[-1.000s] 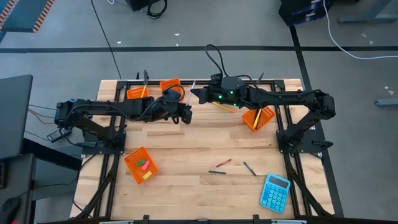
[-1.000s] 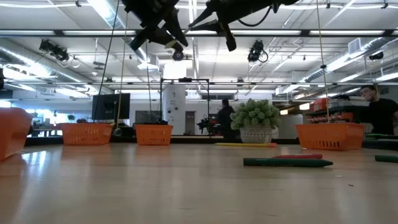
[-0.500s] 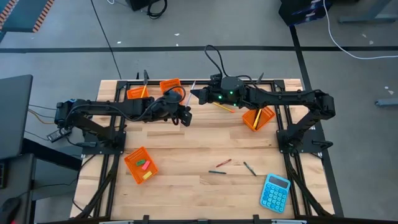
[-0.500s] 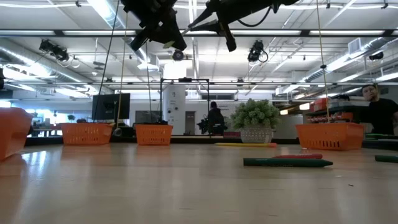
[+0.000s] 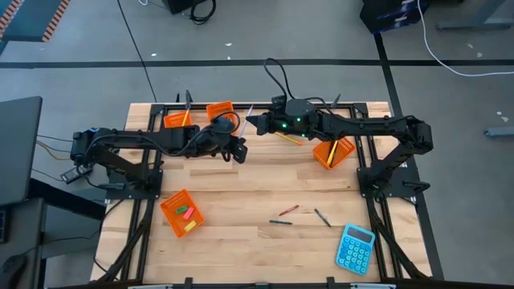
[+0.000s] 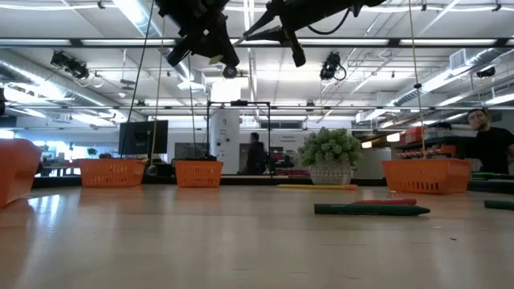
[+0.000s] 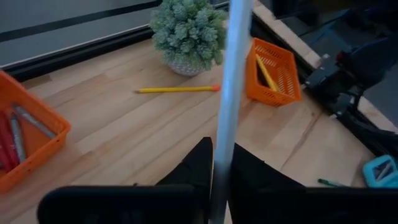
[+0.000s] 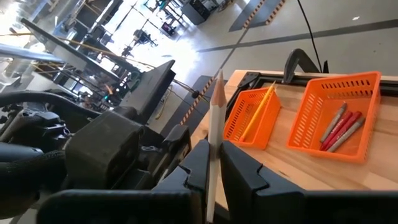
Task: Sort crayons/erasers/pens/pencils in bins
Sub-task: Put the white pencil into the top left orange bin
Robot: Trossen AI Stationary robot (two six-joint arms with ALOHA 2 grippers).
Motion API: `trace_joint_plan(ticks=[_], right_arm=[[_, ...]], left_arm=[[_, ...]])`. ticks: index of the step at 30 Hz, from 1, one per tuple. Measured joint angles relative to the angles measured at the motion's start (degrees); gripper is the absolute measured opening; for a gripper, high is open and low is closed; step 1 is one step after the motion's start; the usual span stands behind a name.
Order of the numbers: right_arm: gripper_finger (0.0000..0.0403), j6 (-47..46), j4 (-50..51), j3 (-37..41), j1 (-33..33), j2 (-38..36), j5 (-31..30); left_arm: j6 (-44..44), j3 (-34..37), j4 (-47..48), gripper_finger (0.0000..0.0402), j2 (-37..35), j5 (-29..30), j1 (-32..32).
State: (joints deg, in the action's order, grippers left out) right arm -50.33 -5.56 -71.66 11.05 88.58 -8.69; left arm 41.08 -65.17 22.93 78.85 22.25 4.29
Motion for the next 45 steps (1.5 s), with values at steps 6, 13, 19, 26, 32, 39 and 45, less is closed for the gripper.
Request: trace_joint_plan(ticks=[6,13,19,26,32,39,45], right_arm=[[0.0057,0.00,1.71,-0.01,0.07,-0.09,1.22],[0.0085,0.00,4.27,0.00,0.07,-0.10,1.86],[0.0092,0.33,6.62,0.00,0.07,-0.09,3.01],[0.0092,1.27,8.18,0.00,0.02,-0.09,3.67],[0.0092,1.28,9.35,0.00,0.00,-0.09,3.91],[0.0092,1.22,9.69,0.00,0.00,-0.09,4.52],[0.0092,0.97,10.18,0.00,0.00,-0.09,4.52]], left_arm=[[0.78,0.02,3.41,0.0022,-0.22,-0.04,-0.04],[1.81,0.02,7.00,0.0037,-1.54,-0.03,0.32],[3.90,-0.01,16.14,0.0023,-3.59,0.06,0.82],[6.08,0.00,27.95,0.0034,-6.95,2.11,0.80],[6.26,-0.02,35.32,0.0025,-10.85,6.13,2.51],[3.59,-0.02,37.62,0.0029,-15.98,8.60,7.19],[-0.36,-0.04,38.17,0.0024,-18.70,8.64,11.08]])
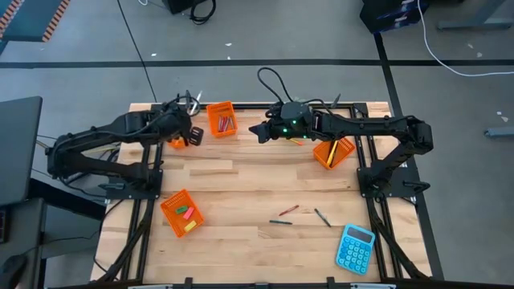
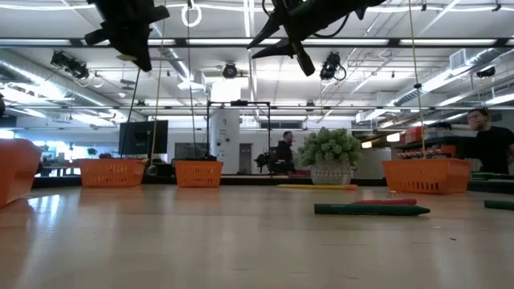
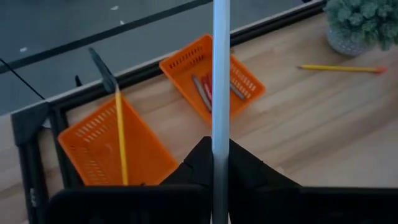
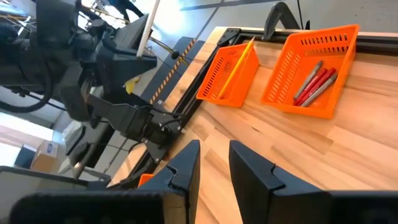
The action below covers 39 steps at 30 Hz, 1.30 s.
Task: Sort crayons/erasers/pens/pencils in bins
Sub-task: Put the white pencil into the top left orange bin
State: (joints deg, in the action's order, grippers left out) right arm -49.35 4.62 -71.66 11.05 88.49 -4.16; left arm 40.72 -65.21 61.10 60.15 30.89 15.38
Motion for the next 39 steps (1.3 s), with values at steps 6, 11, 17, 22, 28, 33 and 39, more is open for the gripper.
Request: trace_joint_plan(ticks=[6,11,17,22,28,33,39], right_arm=[[0.0092,-0.14,0.02,0.00,0.00,0.00,0.00],[0.0092,-1.12,0.02,0.00,0.00,0.00,0.00],[0.0092,-1.45,0.02,0.00,0.00,0.00,0.00],[0.0092,-1.48,0.00,0.00,0.00,0.02,0.00],[0.0092,-2.13,0.00,0.00,0.02,0.02,1.28],[0.0092,-2.76,0.00,0.00,0.00,0.02,3.94],[0.0092,-2.96,0.02,0.00,0.00,0.02,4.22]], left_arm=[[-4.16,0.00,0.07,0.0024,-0.29,-0.06,2.58],[-6.41,0.02,0.07,0.0036,-0.25,-0.07,4.20],[-8.41,0.02,-0.02,0.0024,-0.25,-0.12,6.09],[-8.90,2.76,-4.05,0.0027,-0.56,-1.85,8.11],[-7.06,13.93,-13.56,0.0033,-1.03,-11.51,9.57],[-6.36,18.31,-17.71,0.0024,-1.03,-12.32,10.00],[-14.83,18.88,-19.24,0.0045,-1.01,-12.11,14.75]])
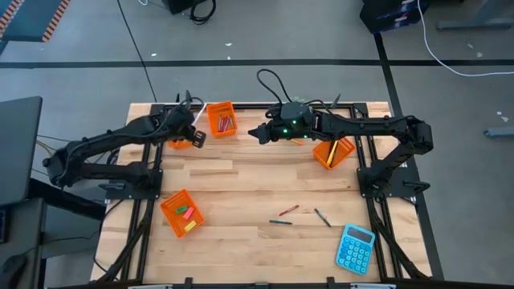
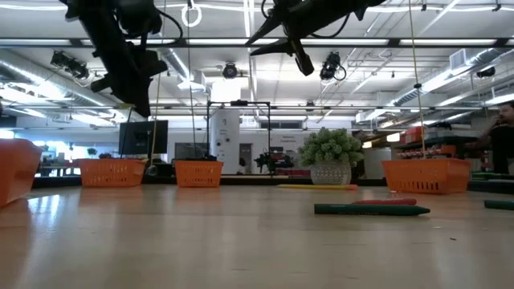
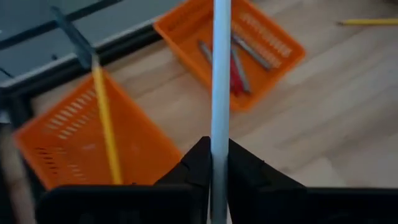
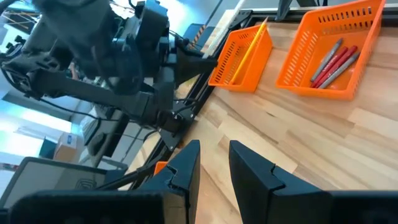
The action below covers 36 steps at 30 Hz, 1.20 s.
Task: Sort crayons/erasers/pens/pencils in bins
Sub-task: Put the white pencil into the top left orange bin
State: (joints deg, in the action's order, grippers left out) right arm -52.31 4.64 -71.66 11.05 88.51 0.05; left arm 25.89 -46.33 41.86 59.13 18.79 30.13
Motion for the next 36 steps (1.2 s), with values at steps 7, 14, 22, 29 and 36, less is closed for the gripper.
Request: trace_joint_plan(ticks=[7,14,22,29,36], right_arm=[[0.0092,-0.61,0.01,0.00,0.00,0.02,0.02],[0.0092,-0.67,0.00,0.00,0.00,0.02,0.02],[0.0092,-2.82,0.00,0.00,0.00,0.02,0.03],[0.0092,-3.23,0.02,0.00,0.00,0.02,0.02],[0.0092,-3.22,0.14,0.00,0.00,0.02,-0.13]], left_arm=[[-7.94,0.00,0.25,0.0025,0.02,-0.22,8.97],[-6.99,6.46,-7.02,0.0039,0.07,-7.46,16.64],[-5.58,13.16,-11.41,0.0032,0.07,-8.55,18.04],[-5.92,13.88,-15.65,0.0038,0.07,-7.54,21.74],[-11.12,16.25,-18.33,0.0039,0.07,-8.23,23.76]])
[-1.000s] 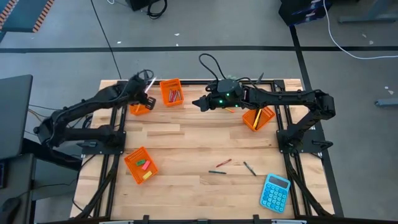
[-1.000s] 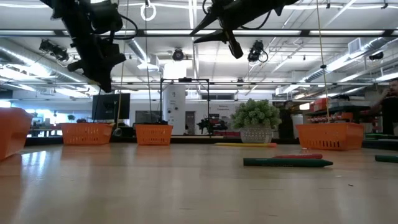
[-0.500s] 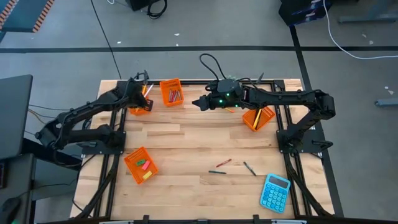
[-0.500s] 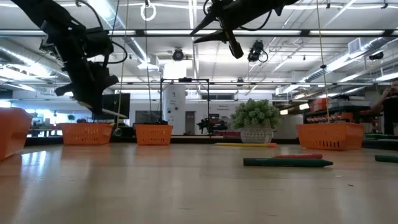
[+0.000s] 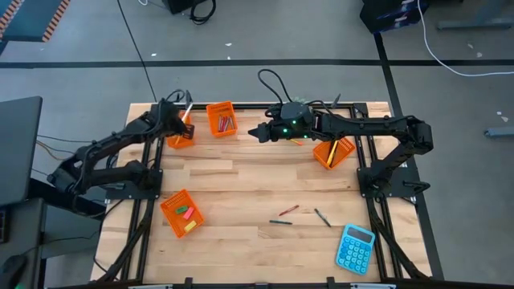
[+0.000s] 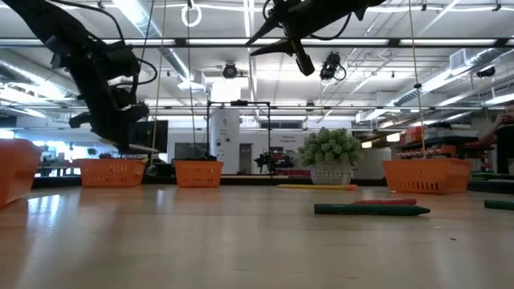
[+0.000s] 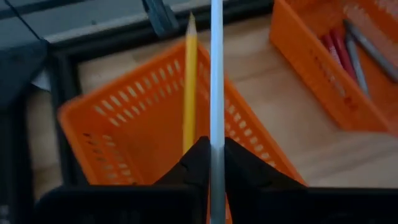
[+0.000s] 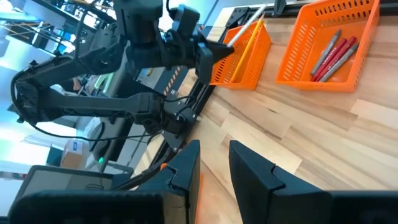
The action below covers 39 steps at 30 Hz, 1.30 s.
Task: Sort crayons/erasers/pens/pencils in bins
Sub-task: Put the white pencil into the top left orange bin, then put the yellow pencil into the top left orange bin
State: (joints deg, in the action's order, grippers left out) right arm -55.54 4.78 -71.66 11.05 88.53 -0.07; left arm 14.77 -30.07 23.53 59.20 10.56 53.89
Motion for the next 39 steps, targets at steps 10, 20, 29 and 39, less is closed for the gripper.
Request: trace_joint_plan(ticks=[10,20,29,39], right_arm=[[0.0092,-0.01,0.40,0.00,0.00,0.00,-0.79],[0.0092,-0.89,1.62,0.00,0.00,0.00,-0.95],[0.0092,-0.37,2.22,0.00,0.00,0.00,-0.95],[0.0092,4.79,24.67,-0.02,1.88,0.00,-0.30]], left_arm=[[2.55,4.33,-5.15,0.0053,0.00,0.16,-0.13],[4.13,7.49,-8.44,0.0008,0.02,2.31,-1.79],[5.60,7.49,-8.27,0.0041,-0.04,0.38,-1.79],[3.01,-3.30,-1.05,0.0031,-4.19,-7.35,-2.44]])
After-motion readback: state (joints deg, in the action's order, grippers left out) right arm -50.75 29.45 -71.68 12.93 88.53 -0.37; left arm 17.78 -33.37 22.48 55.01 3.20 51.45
